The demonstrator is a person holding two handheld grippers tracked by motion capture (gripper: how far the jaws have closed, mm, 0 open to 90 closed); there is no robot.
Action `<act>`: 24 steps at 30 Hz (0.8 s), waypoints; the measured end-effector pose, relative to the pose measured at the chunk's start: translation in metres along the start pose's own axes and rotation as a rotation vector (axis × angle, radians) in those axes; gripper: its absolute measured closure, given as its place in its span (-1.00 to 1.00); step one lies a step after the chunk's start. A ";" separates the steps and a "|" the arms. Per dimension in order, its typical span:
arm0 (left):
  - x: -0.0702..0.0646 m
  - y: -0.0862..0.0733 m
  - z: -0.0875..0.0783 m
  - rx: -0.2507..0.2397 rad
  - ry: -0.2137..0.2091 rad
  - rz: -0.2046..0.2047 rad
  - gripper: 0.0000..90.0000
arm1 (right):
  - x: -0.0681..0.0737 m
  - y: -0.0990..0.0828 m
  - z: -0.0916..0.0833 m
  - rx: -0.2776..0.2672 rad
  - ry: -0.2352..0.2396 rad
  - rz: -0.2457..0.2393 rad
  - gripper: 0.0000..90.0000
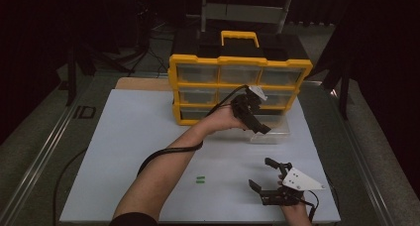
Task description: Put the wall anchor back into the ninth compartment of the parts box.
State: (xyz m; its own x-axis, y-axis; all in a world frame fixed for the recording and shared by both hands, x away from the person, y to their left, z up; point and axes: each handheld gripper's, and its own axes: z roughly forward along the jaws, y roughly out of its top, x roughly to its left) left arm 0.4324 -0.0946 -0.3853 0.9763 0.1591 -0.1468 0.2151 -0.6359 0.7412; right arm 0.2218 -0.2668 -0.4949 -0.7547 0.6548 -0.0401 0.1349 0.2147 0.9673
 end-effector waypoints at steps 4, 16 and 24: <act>-0.002 -0.007 -0.010 -0.013 -0.032 -0.001 -0.99 | 0.000 0.000 0.001 0.003 0.001 -0.001 -0.79; -0.012 -0.031 -0.045 -0.028 -0.046 0.009 -0.99 | 0.001 -0.001 0.003 0.011 0.008 -0.001 -0.79; -0.021 -0.050 -0.063 -0.031 -0.029 0.030 -0.99 | 0.002 -0.001 0.004 0.011 0.007 0.002 -0.79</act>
State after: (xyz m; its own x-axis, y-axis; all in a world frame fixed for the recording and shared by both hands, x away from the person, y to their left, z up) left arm 0.3991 -0.0183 -0.3780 0.9827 0.1180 -0.1427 0.1852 -0.6165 0.7652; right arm 0.2229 -0.2634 -0.4965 -0.7589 0.6501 -0.0365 0.1431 0.2212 0.9647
